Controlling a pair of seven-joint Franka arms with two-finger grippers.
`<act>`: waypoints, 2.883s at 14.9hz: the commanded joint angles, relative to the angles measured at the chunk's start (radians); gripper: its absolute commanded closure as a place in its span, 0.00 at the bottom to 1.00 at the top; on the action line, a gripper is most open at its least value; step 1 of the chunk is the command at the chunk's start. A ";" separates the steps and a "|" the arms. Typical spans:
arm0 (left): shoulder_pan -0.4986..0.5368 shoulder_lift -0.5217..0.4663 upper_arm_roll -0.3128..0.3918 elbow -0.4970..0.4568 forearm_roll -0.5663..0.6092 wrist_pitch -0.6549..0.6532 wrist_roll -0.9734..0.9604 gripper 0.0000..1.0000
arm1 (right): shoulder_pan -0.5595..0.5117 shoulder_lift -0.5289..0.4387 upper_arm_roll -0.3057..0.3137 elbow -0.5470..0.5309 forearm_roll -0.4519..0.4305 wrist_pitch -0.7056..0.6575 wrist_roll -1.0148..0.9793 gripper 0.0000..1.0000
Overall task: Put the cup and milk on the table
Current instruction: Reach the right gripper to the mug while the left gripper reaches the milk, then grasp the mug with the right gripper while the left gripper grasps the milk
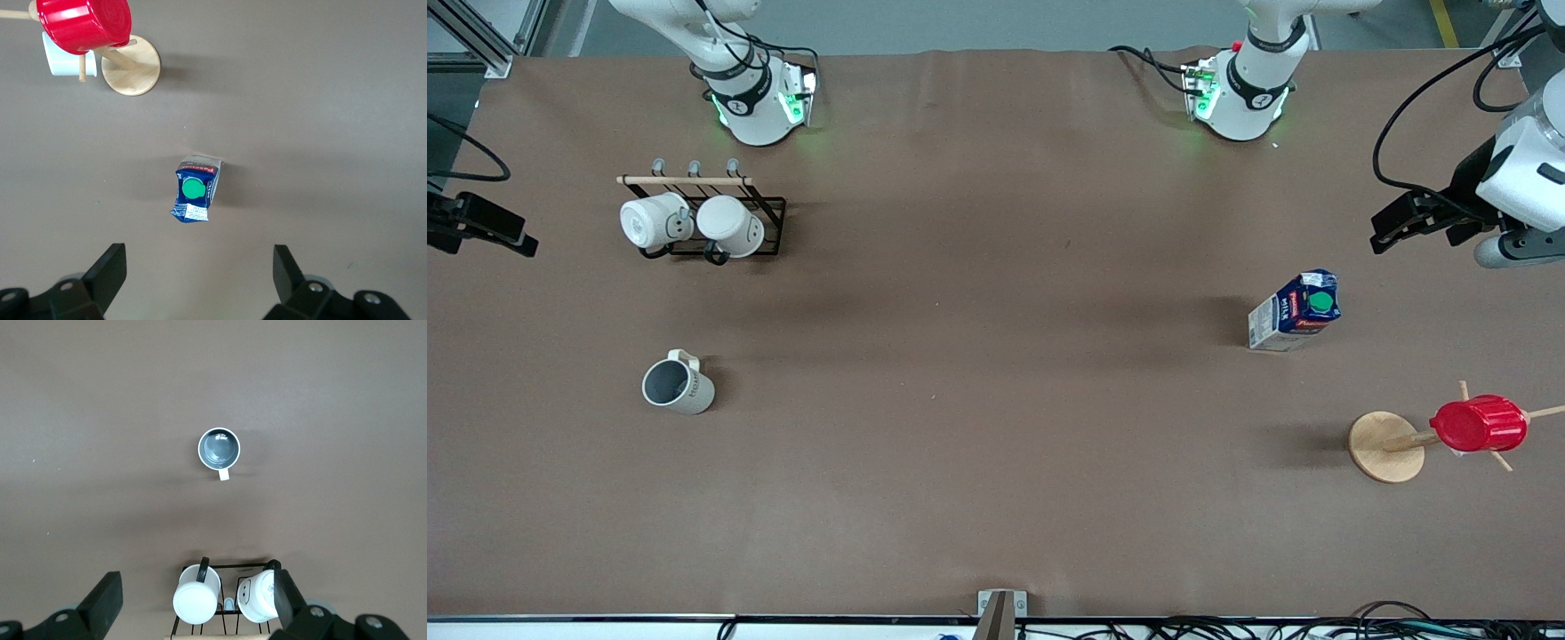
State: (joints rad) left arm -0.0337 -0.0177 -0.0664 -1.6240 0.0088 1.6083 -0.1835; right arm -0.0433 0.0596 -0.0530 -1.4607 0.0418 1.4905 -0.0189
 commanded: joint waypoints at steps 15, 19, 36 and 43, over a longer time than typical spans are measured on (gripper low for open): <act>0.012 0.005 -0.004 -0.110 0.003 0.082 0.010 0.01 | -0.010 -0.026 0.005 -0.027 -0.010 0.001 0.002 0.00; 0.011 0.005 -0.004 -0.258 0.016 0.195 0.009 0.01 | -0.010 -0.026 0.005 -0.027 -0.010 0.001 0.002 0.00; 0.071 0.085 -0.007 -0.482 0.042 0.493 0.084 0.01 | -0.018 0.295 -0.021 -0.126 -0.013 0.414 -0.079 0.00; 0.071 0.108 -0.009 -0.536 0.028 0.604 0.085 0.01 | -0.018 0.324 -0.030 -0.432 -0.014 0.829 -0.206 0.00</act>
State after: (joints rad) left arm 0.0294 0.0909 -0.0677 -2.1499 0.0322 2.1926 -0.1104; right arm -0.0484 0.4038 -0.0872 -1.8258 0.0379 2.2716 -0.1824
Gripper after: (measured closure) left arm 0.013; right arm 0.000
